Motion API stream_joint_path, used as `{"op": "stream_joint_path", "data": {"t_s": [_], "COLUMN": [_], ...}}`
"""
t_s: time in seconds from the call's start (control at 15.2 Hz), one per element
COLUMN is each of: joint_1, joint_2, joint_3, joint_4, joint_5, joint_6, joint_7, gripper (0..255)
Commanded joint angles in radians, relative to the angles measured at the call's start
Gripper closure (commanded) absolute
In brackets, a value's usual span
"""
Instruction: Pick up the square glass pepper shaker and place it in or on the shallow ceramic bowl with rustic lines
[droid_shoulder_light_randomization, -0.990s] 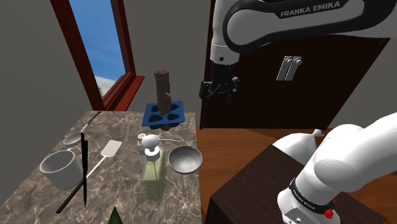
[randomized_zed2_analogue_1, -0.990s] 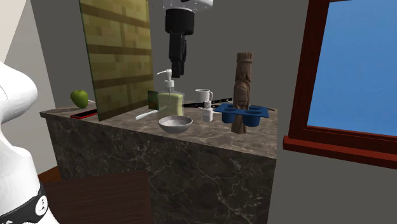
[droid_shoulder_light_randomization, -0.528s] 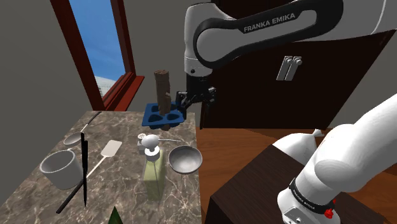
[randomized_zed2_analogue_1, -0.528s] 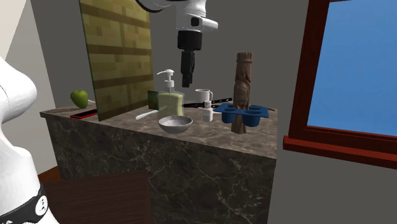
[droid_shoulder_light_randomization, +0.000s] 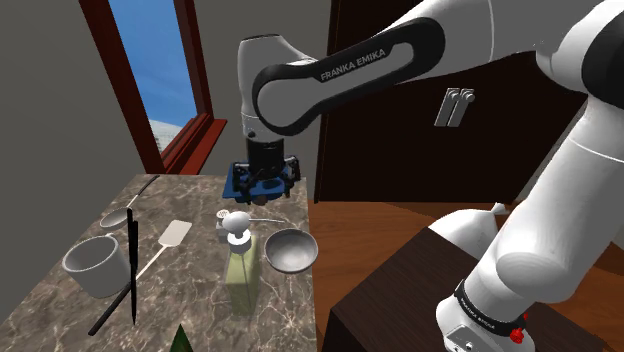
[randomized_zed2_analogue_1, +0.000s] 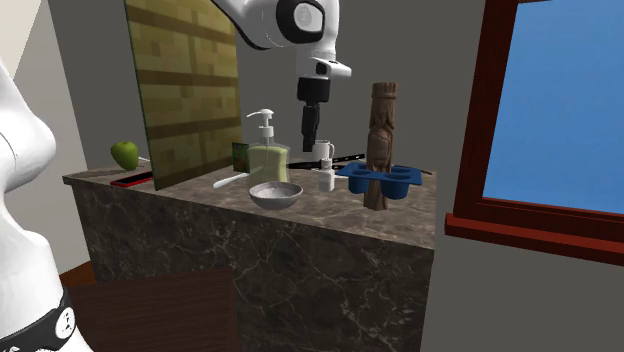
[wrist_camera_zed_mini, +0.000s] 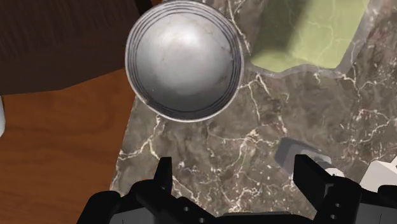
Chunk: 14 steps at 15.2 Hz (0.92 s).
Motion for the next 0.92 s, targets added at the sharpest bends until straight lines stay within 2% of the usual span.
{"op": "stream_joint_path", "data": {"t_s": [0.0, 0.46, 0.86], "joint_1": [0.019, 0.123, 0.131], "joint_2": [0.087, 0.376, 0.404], "joint_3": [0.015, 0.007, 0.0], "joint_4": [0.069, 0.338, 0.307], "joint_5": [-0.039, -0.166, -0.18], "joint_6": [0.013, 0.016, 0.072], "joint_7": [0.061, 0.219, 0.228], "gripper": [0, 0, 0]}}
